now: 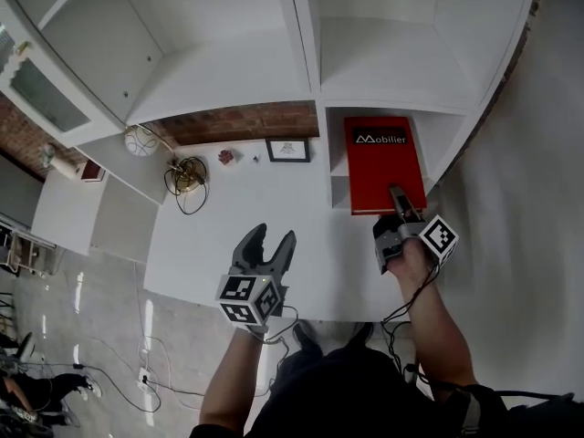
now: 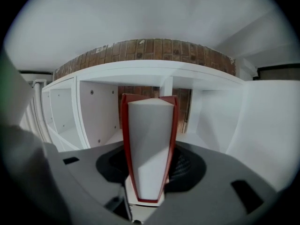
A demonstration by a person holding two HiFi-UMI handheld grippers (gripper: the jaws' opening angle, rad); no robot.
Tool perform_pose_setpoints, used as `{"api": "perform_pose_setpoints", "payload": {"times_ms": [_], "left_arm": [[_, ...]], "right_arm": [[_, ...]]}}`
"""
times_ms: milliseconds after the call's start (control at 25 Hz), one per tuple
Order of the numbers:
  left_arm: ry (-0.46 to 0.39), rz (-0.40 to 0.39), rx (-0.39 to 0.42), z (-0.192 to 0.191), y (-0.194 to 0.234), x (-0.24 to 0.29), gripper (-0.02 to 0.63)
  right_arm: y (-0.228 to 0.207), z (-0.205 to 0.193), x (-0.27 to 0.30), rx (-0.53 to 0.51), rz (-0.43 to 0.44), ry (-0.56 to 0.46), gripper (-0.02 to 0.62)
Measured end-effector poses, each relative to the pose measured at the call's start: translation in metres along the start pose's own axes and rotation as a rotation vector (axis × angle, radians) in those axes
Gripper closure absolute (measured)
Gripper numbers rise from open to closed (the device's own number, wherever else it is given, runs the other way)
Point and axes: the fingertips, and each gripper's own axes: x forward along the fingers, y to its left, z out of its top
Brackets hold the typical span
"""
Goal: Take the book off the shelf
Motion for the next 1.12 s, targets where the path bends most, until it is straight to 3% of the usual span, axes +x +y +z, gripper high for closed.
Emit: {"api": "perform_pose_setpoints", "payload": {"times_ms": [440, 680, 840, 1120], "left_arm": [[0.021, -0.046, -0.004, -0.017, -0.037, 0.019, 0.347], [0.020, -0.077, -0.023, -0.024, -0.057, 0.039, 0.346], [-0.002, -0.039, -0.047, -0.023, -0.051, 0.042, 0.347], [-0.033, 0.109, -0.088, -0.024, -0.009, 0.014, 0.347]], "right_arm": [[0.012, 0.006, -0.057, -0.065, 0.027, 0.094, 0.434], [0.026, 0.003, -0.099, -0.071, 0.096, 0.171, 0.436], [0.035, -0.012, -0.117, -0.083, 0.147, 0.238, 0.436], [0.058, -0.058, -0.123, -0.138, 0.257, 0.374, 0.436]]}}
